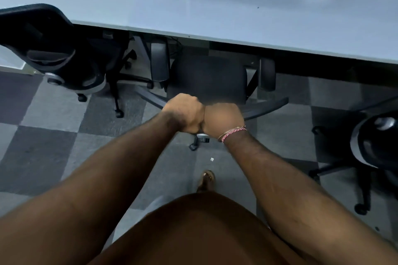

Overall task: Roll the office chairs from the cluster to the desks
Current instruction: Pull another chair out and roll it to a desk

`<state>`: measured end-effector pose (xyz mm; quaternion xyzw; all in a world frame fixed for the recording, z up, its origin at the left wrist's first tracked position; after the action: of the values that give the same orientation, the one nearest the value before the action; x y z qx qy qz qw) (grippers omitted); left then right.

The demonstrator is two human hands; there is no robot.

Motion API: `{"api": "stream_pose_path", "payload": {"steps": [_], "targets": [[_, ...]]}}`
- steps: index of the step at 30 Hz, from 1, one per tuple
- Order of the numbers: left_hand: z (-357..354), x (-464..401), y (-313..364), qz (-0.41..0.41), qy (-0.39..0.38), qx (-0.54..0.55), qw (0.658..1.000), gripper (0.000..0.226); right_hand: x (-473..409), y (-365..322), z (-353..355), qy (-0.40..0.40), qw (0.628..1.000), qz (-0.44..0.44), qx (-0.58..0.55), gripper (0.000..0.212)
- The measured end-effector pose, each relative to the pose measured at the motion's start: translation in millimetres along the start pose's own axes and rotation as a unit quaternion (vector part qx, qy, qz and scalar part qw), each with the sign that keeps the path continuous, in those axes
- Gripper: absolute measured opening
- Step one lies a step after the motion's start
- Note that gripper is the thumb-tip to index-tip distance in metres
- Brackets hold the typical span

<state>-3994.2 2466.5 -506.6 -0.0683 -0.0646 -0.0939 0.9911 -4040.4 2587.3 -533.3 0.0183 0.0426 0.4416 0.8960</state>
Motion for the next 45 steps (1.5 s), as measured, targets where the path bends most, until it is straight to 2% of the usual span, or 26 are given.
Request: {"api": "stream_pose_path", "payload": {"steps": [18,23,35,40,45], "targets": [[4.7,-173.5,-176.1,-0.034,0.002,0.007,0.999,0.033,-230.1,78.1,-11.7,0.014,1.0,0.015,0.02,0.026],[-6.6,-177.3,-178.7,-0.05,0.02,0.026,0.998,0.029,-231.4,80.7,-13.7,0.012,0.999,0.039,0.016,0.028],[-7.2,-167.1,-168.9,-0.04,0.011,0.027,0.999,0.028,-216.6,72.2,-10.7,0.01,1.0,-0.013,0.018,0.029],[2.7,-165.4,-160.6,-0.01,0.01,0.055,0.998,0.025,-204.1,72.4,-6.4,0.037,0.998,-0.046,-0.011,0.031],[19.0,-168.7,-138.2,-0.032,0.058,0.054,0.996,0.025,-175.6,91.9,6.8,0.075,0.996,-0.052,-0.021,0.032]]}}
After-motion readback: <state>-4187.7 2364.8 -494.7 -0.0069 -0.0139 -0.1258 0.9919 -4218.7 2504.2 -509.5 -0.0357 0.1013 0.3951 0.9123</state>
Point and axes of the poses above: each hand's wrist, its own x-axis away from the middle knuckle, its own z-axis out of the back of the hand, y = z × x, the point moved 1 cm from there along -x, towards the middle knuckle, and after that the axes turned 13 degrees about y, right-handed, at the moved point
